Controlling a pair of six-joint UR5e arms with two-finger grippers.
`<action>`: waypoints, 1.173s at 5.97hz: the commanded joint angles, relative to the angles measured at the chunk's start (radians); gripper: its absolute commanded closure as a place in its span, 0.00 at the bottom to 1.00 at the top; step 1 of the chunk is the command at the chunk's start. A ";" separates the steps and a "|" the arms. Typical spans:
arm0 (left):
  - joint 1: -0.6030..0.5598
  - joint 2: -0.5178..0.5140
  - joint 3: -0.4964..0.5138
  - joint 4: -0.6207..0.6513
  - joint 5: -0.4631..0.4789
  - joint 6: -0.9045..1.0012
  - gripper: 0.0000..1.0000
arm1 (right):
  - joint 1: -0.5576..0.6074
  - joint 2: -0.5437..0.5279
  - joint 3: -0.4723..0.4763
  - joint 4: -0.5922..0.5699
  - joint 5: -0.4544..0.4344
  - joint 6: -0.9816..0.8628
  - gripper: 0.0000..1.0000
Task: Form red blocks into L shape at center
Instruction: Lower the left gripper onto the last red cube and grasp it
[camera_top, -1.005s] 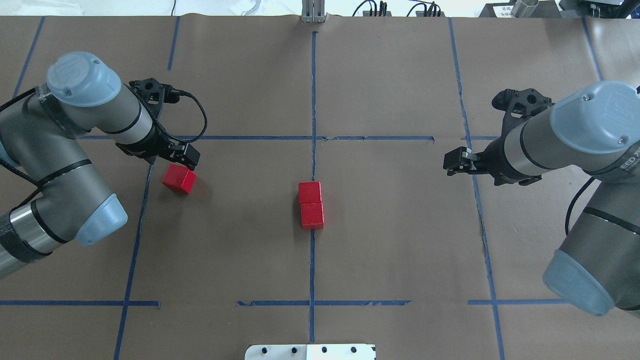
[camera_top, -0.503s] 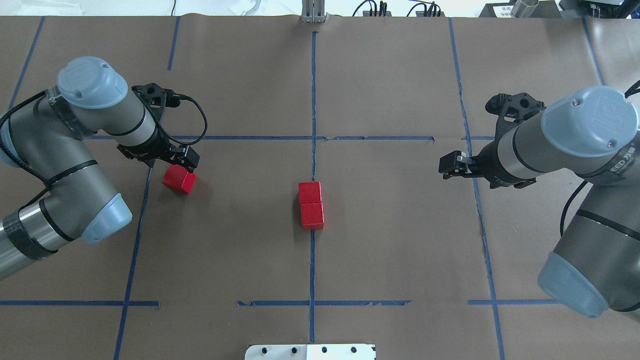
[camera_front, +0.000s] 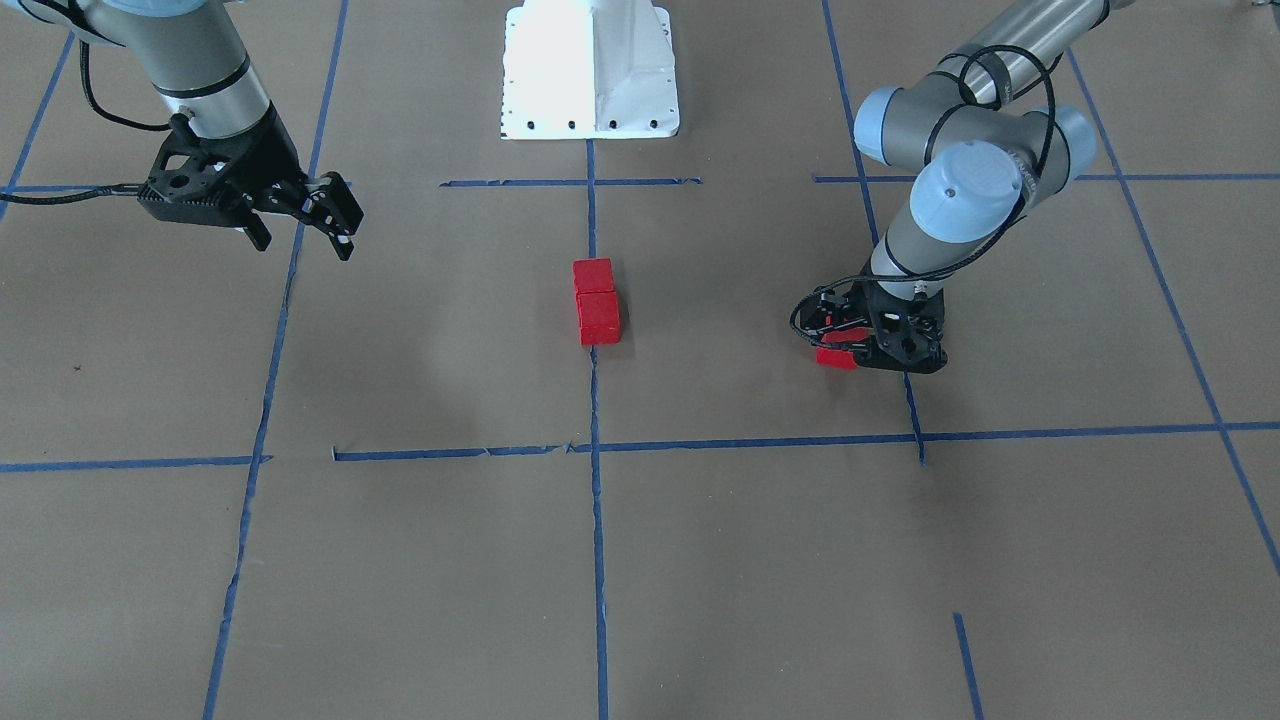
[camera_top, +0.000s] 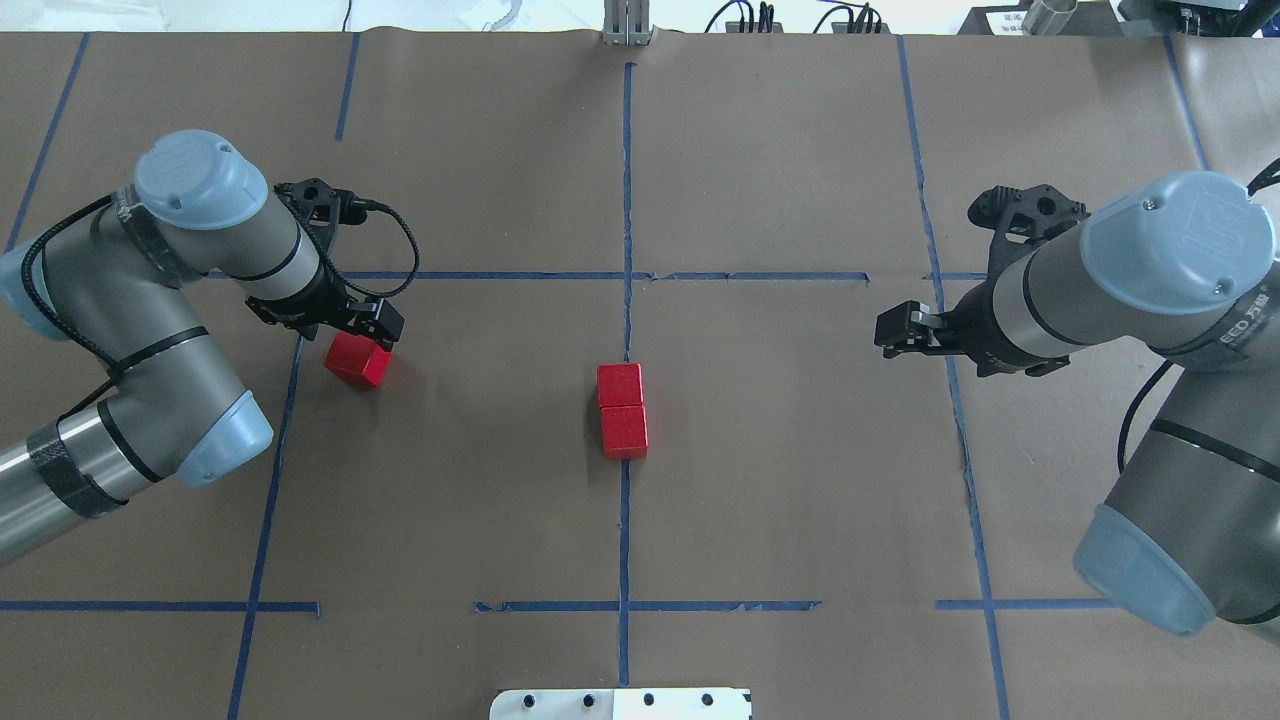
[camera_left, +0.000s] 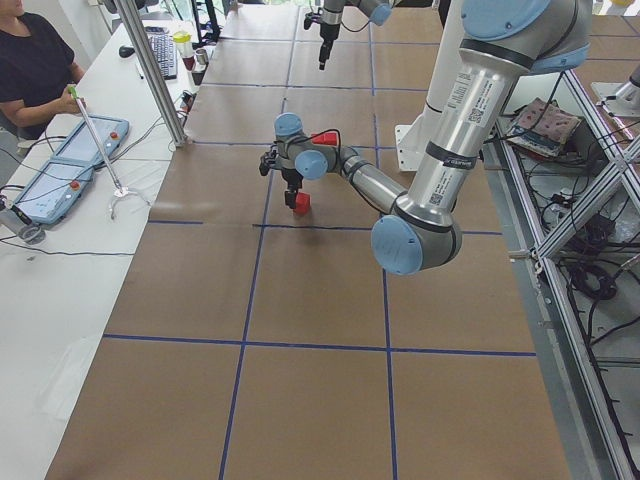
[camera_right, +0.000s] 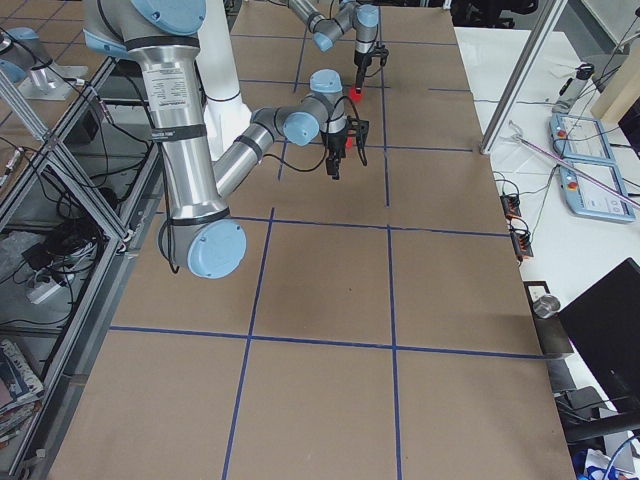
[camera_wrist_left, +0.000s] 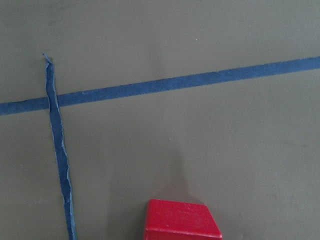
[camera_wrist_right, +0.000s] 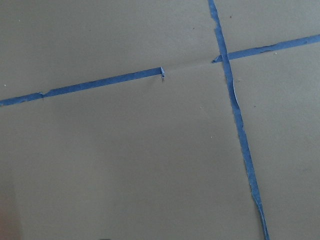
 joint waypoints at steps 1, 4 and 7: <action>0.019 0.000 0.015 -0.013 0.000 0.003 0.00 | -0.002 0.003 0.001 0.000 -0.002 0.000 0.00; 0.035 -0.003 0.020 -0.013 0.000 0.001 0.42 | -0.001 0.004 0.002 0.000 -0.002 -0.001 0.00; 0.023 -0.061 0.006 -0.001 0.008 -0.137 1.00 | 0.001 0.016 0.013 0.002 -0.005 0.000 0.00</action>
